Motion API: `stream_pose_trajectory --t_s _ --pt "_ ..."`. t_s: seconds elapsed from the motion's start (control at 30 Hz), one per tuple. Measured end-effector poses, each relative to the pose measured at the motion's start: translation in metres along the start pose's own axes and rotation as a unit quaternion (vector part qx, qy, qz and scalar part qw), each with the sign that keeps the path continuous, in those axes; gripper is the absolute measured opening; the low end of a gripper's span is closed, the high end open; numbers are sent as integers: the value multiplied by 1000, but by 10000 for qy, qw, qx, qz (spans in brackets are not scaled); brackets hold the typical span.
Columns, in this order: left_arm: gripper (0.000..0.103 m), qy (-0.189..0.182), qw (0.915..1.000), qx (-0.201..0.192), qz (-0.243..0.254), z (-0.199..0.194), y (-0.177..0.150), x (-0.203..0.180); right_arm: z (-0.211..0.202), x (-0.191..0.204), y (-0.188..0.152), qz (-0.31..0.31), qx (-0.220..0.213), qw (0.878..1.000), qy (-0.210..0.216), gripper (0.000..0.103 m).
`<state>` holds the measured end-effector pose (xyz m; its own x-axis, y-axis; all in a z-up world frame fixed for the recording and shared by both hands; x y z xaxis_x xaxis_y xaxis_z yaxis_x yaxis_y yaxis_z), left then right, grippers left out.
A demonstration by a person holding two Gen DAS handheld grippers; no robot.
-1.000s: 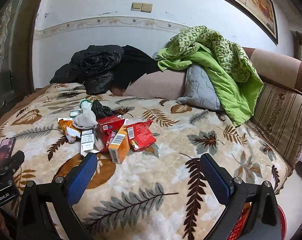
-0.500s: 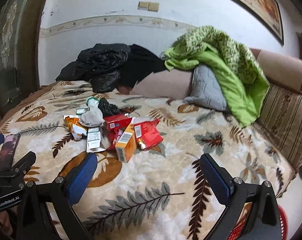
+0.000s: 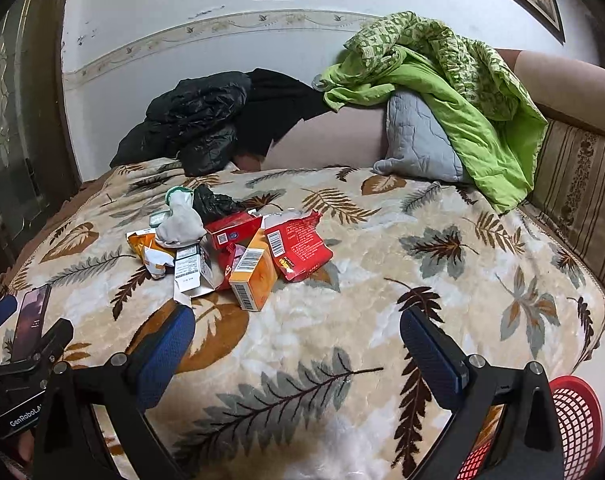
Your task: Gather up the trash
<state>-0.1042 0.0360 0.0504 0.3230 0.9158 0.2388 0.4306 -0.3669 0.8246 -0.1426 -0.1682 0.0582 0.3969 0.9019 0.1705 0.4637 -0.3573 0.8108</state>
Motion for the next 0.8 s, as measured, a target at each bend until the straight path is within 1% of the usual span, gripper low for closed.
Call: stream_pose_trajectory --t_s 0.8 --pt "103 11 10000 23 23 1 -2 0 0 3 0 -146 -19 9998 -98 103"
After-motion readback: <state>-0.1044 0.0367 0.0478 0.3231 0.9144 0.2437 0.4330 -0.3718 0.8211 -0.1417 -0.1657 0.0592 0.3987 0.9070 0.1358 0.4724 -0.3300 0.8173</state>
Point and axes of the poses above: each gripper's, at about its wrist camera, not at the fingertips, and z roughly the way its jaws point, x to its left, y to its top, the point moved 7 cm from there along z, roughly the way its jaws point, and after that the axes turned 10 degrees about z, right-handed, at the moved point
